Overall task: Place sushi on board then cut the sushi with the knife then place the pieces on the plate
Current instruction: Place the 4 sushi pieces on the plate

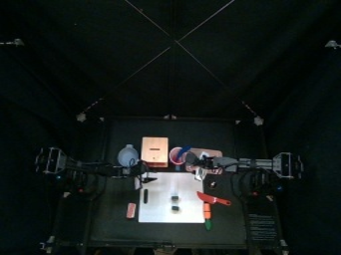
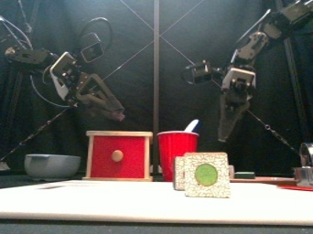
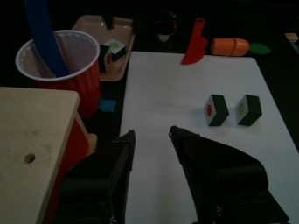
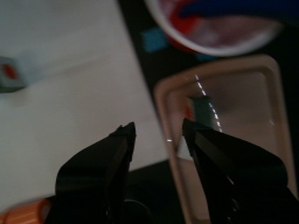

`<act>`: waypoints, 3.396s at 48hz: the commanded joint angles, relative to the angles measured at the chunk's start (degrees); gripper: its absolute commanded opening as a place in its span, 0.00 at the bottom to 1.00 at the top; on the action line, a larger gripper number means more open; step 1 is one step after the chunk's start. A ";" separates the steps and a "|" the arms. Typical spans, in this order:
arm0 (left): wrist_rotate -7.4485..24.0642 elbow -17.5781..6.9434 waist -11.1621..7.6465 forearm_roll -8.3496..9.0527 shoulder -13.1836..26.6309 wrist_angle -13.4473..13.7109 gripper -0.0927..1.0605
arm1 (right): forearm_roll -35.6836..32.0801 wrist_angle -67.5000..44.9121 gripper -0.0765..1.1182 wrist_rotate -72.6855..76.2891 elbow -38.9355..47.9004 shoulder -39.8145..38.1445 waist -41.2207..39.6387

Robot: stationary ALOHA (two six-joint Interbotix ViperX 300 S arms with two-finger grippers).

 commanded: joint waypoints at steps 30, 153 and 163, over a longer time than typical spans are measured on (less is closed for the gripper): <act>0.09 -0.79 0.00 0.00 -0.26 -0.26 0.75 | 4.48 -3.43 0.75 0.00 -15.21 16.08 15.91; 0.09 -0.88 0.09 1.14 -0.26 -0.26 0.75 | -0.53 0.26 0.77 0.18 -2.81 -4.22 5.54; 0.00 -1.49 0.00 1.05 -0.53 -0.26 0.75 | 9.49 -3.43 0.76 0.00 -6.68 1.32 14.59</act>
